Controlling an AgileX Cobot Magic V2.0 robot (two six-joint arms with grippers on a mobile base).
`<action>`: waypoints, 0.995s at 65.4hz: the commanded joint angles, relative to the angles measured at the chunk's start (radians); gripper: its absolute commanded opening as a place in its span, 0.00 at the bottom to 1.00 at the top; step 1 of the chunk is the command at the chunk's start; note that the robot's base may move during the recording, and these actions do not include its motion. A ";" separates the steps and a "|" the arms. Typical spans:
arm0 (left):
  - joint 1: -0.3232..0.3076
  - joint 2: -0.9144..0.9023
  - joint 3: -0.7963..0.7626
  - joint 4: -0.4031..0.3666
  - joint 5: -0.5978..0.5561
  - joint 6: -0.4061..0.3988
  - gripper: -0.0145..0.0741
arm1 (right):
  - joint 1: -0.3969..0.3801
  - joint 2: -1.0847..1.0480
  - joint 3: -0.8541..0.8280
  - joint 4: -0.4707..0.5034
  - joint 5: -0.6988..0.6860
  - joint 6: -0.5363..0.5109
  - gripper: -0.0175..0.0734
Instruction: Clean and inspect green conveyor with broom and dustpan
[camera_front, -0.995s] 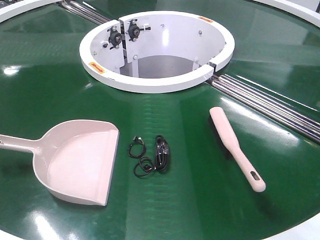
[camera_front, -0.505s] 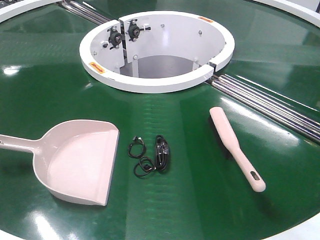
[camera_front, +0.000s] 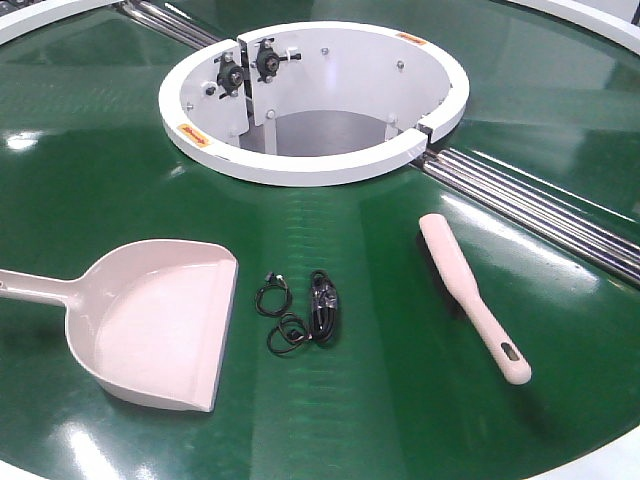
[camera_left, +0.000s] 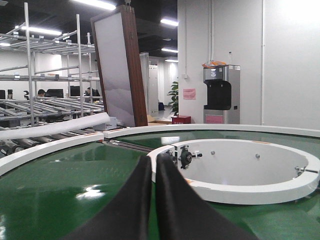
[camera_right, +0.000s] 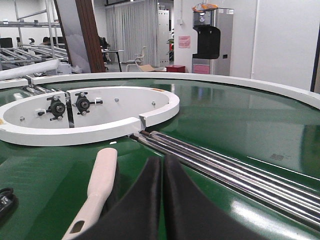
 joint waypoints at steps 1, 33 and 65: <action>0.004 0.089 -0.133 -0.004 0.091 -0.006 0.16 | -0.005 -0.011 0.004 -0.011 -0.078 -0.001 0.18; 0.004 0.687 -0.477 0.028 0.576 -0.003 0.16 | -0.005 -0.011 0.004 -0.011 -0.078 -0.001 0.18; 0.004 0.743 -0.476 0.017 0.584 -0.004 0.28 | -0.005 -0.011 0.004 -0.011 -0.078 -0.001 0.18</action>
